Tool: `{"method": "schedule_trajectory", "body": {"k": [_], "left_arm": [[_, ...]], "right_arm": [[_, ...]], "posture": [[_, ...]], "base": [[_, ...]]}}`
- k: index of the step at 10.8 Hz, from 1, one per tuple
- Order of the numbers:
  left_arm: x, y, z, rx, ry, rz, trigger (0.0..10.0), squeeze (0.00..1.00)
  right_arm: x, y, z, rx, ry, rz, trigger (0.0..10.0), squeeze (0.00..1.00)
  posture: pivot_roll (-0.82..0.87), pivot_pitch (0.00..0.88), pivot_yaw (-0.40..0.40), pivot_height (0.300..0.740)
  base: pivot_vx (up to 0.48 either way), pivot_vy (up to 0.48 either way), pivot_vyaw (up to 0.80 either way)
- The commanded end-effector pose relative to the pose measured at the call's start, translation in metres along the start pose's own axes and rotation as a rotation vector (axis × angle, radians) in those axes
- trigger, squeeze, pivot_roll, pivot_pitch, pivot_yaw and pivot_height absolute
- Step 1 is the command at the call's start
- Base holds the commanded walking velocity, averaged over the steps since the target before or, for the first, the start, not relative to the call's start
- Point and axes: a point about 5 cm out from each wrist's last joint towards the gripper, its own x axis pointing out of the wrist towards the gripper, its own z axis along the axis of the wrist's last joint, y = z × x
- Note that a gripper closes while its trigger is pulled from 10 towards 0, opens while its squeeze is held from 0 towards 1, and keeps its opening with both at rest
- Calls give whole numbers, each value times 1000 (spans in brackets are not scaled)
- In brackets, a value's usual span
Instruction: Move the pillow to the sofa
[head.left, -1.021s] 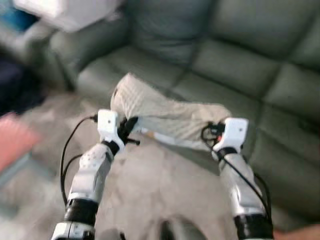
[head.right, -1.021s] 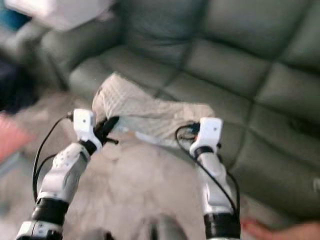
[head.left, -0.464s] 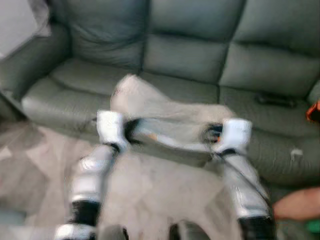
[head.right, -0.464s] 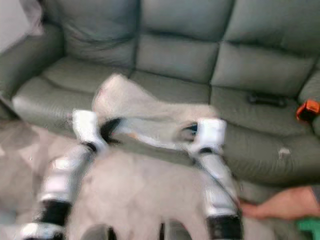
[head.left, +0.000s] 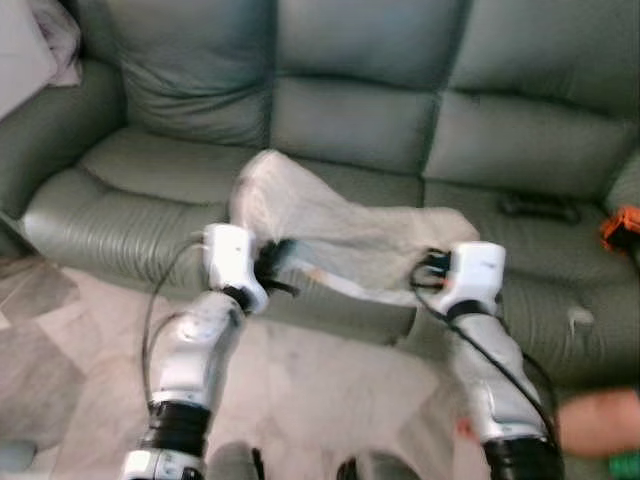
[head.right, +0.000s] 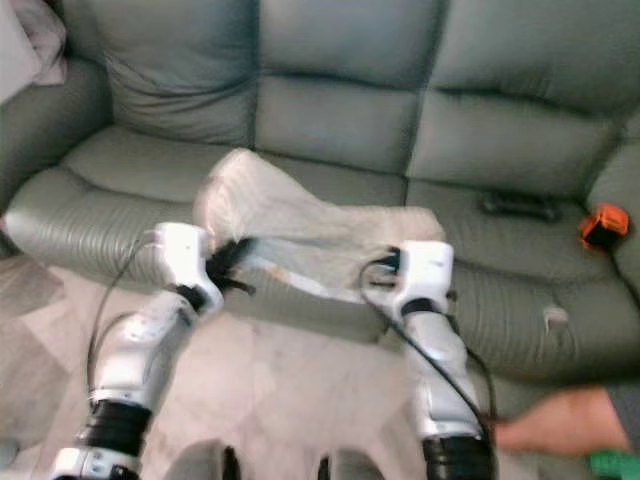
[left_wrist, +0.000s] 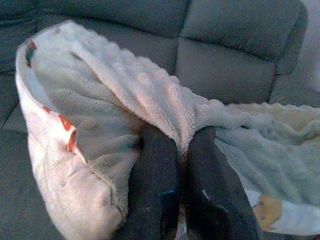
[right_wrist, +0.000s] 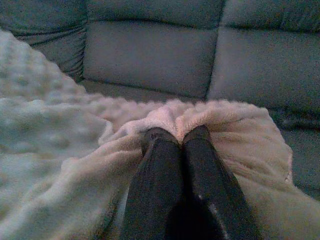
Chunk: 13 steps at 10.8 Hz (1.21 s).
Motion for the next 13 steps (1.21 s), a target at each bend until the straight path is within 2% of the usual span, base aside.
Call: {"method": "schedule_trajectory", "body": {"k": [1,6,7,12,13], "left_arm": [[0,3,10,28,-35,-7,10000,0],[0,2,8,19,-17,-10,10000,0],[1,4,8,21,-13,1,10000,0],[0,3,9,39,-20,-1,10000,0],[-1,3,13,63,-48,-1,10000,0]], "right_arm": [[2,13,7,3,-33,41,10000,0],[1,12,5,-4,-23,43,10000,0],[0,13,4,2,-18,44,10000,0],[-1,13,1,-3,-7,44,10000,0],[-1,13,0,-4,-4,44,10000,0]], "posture": [[-77,108,-39,740],[-75,115,-35,740],[-75,116,-34,740],[-73,122,-34,740],[-72,125,-33,740]], "base": [[382,0,0],[470,0,0],[307,368,0],[0,474,0],[0,0,0]]}}
